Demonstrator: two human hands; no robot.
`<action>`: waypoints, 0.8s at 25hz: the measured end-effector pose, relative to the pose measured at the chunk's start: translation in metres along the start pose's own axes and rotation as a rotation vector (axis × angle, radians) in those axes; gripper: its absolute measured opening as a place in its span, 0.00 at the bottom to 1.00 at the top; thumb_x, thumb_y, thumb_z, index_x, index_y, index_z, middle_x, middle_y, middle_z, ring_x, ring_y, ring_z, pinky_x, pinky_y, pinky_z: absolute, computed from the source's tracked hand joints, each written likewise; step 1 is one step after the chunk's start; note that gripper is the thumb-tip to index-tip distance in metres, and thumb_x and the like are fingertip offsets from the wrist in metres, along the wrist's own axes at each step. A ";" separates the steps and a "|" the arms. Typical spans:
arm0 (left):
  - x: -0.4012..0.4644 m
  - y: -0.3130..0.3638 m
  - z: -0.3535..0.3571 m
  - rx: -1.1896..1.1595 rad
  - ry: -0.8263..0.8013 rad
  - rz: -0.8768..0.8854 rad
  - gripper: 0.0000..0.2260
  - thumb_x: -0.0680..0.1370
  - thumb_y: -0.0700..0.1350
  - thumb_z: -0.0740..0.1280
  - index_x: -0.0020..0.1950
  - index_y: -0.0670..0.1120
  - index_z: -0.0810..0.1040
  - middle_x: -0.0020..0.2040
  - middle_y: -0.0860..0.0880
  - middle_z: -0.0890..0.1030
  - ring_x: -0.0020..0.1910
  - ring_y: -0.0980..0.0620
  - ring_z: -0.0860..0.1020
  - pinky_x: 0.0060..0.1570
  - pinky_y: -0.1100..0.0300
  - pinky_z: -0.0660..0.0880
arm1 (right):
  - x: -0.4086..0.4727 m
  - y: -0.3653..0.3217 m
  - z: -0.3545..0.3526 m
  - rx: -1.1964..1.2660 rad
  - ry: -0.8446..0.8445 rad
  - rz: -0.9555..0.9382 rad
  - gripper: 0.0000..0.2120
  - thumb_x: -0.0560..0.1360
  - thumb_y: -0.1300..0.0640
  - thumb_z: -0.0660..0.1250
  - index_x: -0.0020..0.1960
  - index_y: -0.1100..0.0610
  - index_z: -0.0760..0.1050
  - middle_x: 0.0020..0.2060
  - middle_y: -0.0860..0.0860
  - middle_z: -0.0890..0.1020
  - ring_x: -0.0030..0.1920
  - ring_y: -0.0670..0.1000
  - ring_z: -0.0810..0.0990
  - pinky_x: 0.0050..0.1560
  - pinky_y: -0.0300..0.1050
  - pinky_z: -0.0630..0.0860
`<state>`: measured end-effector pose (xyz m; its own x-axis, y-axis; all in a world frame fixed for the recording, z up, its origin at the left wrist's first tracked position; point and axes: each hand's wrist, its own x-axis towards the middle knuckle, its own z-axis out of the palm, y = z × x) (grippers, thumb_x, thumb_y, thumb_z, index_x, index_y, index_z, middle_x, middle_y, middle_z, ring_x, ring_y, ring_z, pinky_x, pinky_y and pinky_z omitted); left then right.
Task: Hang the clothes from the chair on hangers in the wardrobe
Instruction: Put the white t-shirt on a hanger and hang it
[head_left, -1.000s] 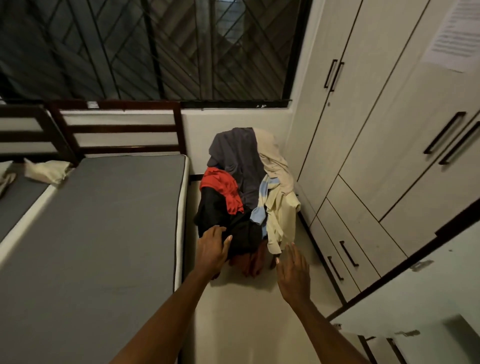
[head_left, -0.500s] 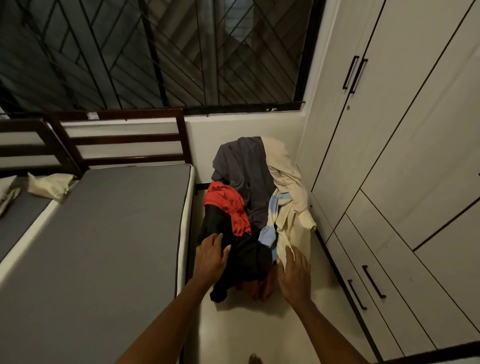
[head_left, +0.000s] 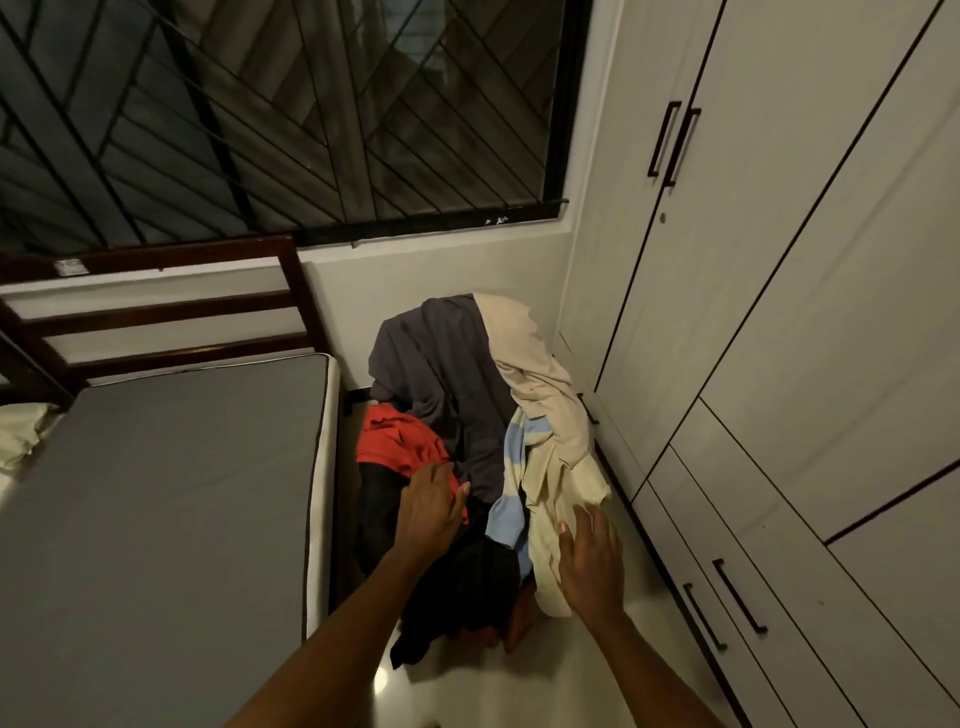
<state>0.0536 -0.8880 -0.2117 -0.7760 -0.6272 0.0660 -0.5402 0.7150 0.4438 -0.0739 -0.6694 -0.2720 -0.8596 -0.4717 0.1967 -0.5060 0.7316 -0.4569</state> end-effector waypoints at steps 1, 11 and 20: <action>0.013 0.000 0.003 -0.008 -0.010 0.007 0.29 0.81 0.62 0.51 0.67 0.43 0.76 0.62 0.42 0.78 0.58 0.40 0.77 0.53 0.48 0.74 | 0.008 0.000 0.005 0.006 0.008 0.011 0.27 0.84 0.44 0.50 0.62 0.63 0.78 0.59 0.61 0.81 0.57 0.63 0.81 0.54 0.58 0.80; 0.193 -0.051 0.059 -0.109 -0.072 0.035 0.26 0.83 0.60 0.53 0.62 0.43 0.78 0.56 0.43 0.81 0.55 0.42 0.79 0.53 0.51 0.76 | 0.181 -0.043 0.102 -0.007 -0.082 0.027 0.20 0.82 0.48 0.58 0.61 0.62 0.78 0.57 0.59 0.81 0.54 0.60 0.81 0.52 0.56 0.80; 0.337 -0.074 0.086 -0.191 -0.084 0.006 0.23 0.82 0.59 0.55 0.59 0.42 0.78 0.55 0.41 0.80 0.55 0.40 0.78 0.54 0.48 0.76 | 0.376 -0.105 0.197 -0.102 -0.082 -0.019 0.19 0.73 0.60 0.73 0.62 0.62 0.77 0.57 0.60 0.80 0.56 0.62 0.79 0.56 0.56 0.77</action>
<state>-0.1958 -1.1261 -0.2988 -0.8078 -0.5895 -0.0017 -0.4699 0.6422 0.6056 -0.3298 -1.0205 -0.3210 -0.8432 -0.5214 0.1307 -0.5302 0.7665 -0.3624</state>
